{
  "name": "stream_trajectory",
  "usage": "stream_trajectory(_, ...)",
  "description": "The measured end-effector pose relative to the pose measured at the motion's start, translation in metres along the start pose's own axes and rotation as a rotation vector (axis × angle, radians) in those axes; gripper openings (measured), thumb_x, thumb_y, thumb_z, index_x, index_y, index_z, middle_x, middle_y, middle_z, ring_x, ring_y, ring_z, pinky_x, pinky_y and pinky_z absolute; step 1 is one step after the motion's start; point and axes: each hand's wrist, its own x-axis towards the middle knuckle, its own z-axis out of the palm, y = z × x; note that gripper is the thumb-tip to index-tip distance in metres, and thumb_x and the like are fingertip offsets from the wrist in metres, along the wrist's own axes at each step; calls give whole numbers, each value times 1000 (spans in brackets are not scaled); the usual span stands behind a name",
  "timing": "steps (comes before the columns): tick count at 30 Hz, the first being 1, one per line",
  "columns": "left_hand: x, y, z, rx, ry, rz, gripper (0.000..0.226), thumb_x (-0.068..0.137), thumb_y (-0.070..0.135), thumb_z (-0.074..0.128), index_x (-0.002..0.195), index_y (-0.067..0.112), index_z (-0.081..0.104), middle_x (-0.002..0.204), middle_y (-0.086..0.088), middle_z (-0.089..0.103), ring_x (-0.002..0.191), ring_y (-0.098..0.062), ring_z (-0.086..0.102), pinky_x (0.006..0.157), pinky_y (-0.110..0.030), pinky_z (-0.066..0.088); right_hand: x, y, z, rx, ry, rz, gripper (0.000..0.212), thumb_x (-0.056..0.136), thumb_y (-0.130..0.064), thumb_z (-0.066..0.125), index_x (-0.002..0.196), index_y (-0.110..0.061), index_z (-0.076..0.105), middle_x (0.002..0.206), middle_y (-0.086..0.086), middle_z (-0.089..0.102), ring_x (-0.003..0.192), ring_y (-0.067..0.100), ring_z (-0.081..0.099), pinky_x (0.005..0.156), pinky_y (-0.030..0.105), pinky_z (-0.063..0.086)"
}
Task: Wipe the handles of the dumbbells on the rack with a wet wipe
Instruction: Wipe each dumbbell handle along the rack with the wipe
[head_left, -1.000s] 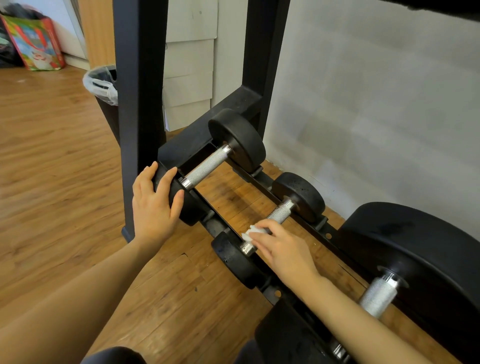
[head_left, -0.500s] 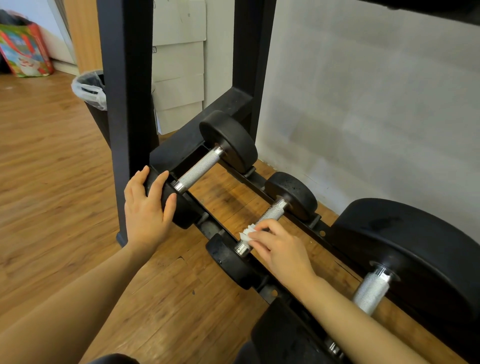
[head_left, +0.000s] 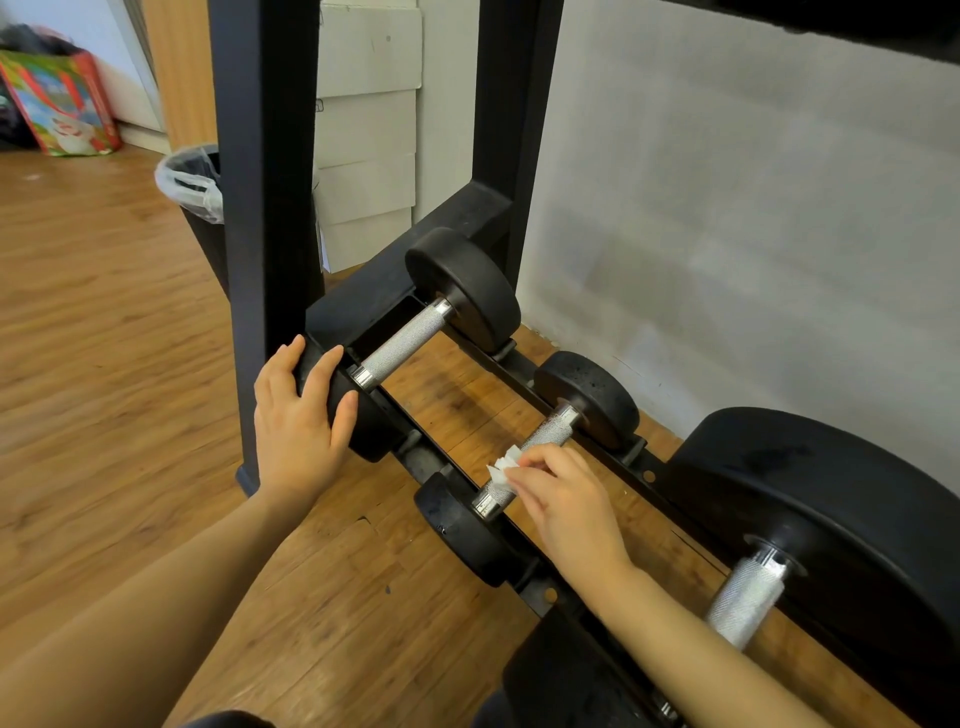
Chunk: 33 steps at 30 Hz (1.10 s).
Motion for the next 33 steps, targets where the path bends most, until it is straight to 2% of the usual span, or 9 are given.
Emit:
stream_trajectory(6, 0, 1, 0, -1, -6, -8, 54, 94, 40, 44, 145, 20, 44, 155, -14, 27, 144, -34, 21, 112, -55, 26, 4, -3, -2, 28, 80, -73, 30, 72, 0, 80, 101, -5, 73, 99, 3, 68, 95, 15, 62, 79, 25, 57)
stream_trajectory(9, 0, 2, -1, -4, -10, -9, 54, 94, 40, 44, 145, 20, 44, 155, -13, 26, 144, -34, 20, 112, -56, 26, 5, -2, 0, 88, 90, -30, 29, 76, -2, 78, 104, -8, 73, 100, 1, 68, 99, 10, 58, 83, 22, 55)
stream_trajectory(15, 0, 2, 0, -9, -6, -9, 52, 96, 37, 47, 145, 20, 44, 155, -13, 26, 144, -34, 20, 112, -56, 26, 3, -3, 0, 116, 7, 15, 23, 82, -7, 73, 105, -11, 73, 103, -1, 62, 100, 8, 52, 83, 19, 52)
stream_trajectory(18, 0, 0, 1, -10, -3, -4, 49, 99, 29, 54, 145, 20, 43, 156, -13, 26, 144, -34, 20, 112, -57, 26, 5, -2, -3, 110, 39, 56, 21, 83, -7, 72, 104, -10, 73, 103, -1, 62, 99, 8, 53, 81, 20, 52)
stream_trajectory(20, 0, 0, 1, -4, 4, 3, 49, 98, 30, 53, 145, 20, 43, 156, -13, 26, 144, -34, 20, 112, -56, 26, 5, -3, -5, 122, 57, 90, 20, 84, -7, 71, 103, -9, 73, 102, -3, 61, 98, 9, 54, 80, 21, 53)
stream_trajectory(25, 0, 1, 0, -11, 0, -3, 51, 96, 37, 47, 144, 21, 44, 155, -13, 26, 144, -34, 20, 112, -55, 25, 2, -8, -7, 127, -59, 9, 17, 84, -4, 70, 99, -10, 71, 101, -3, 59, 97, 11, 53, 79, 25, 55)
stream_trajectory(29, 0, 1, -1, -16, -5, 1, 53, 95, 40, 44, 144, 21, 44, 155, -14, 26, 144, -33, 19, 112, -53, 23, 6, -6, -8, 135, -17, 124, 18, 88, -10, 67, 106, -10, 70, 103, -6, 55, 99, 7, 52, 84, 21, 52)
stream_trajectory(33, 0, 1, 0, -24, 0, 1, 53, 95, 39, 44, 144, 21, 45, 155, -13, 27, 144, -33, 20, 113, -54, 24, -2, -18, -4, 166, -128, 60, 16, 89, -6, 64, 104, -8, 70, 102, -3, 55, 99, 11, 51, 85, 17, 47)
